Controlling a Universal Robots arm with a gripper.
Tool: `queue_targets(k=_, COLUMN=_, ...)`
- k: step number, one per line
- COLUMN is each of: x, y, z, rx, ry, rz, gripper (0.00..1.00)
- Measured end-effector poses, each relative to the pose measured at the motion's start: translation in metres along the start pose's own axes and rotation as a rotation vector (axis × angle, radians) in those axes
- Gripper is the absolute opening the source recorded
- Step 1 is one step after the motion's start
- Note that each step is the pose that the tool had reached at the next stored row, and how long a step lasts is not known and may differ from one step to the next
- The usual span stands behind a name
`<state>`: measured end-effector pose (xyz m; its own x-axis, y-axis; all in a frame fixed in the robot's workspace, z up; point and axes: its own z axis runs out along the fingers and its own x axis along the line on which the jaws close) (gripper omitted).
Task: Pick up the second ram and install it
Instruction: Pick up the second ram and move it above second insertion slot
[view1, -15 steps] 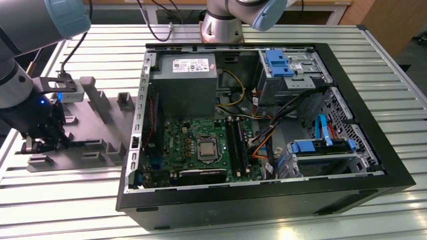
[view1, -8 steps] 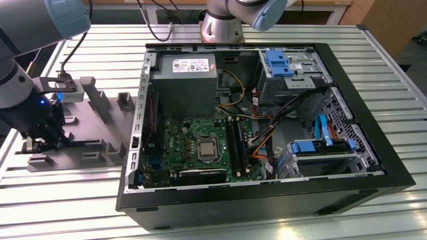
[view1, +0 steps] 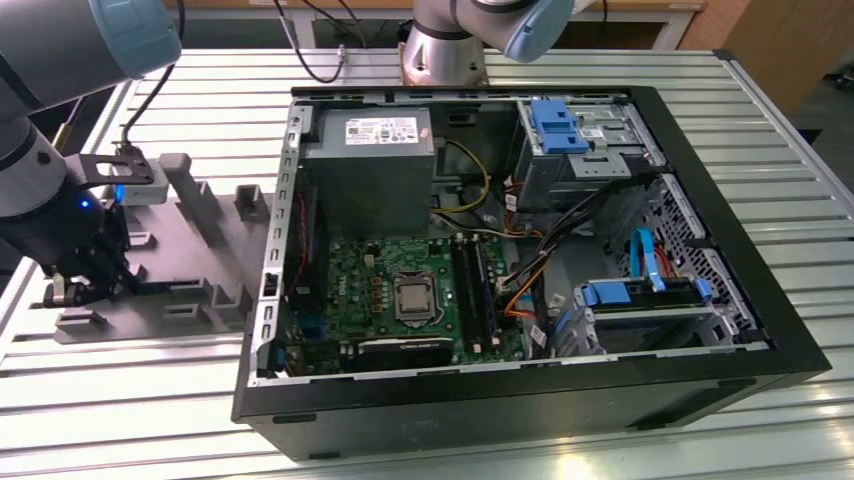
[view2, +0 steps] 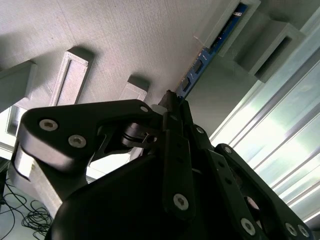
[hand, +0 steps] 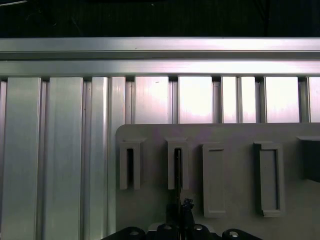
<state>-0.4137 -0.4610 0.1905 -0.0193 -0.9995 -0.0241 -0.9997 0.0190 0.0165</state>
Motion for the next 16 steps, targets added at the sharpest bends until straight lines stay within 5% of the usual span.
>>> queue_targets(k=16, x=-0.0002, y=0.0002, z=-0.0101, rx=-0.0001, ry=-0.003, rz=0.0, gripper=0.14)
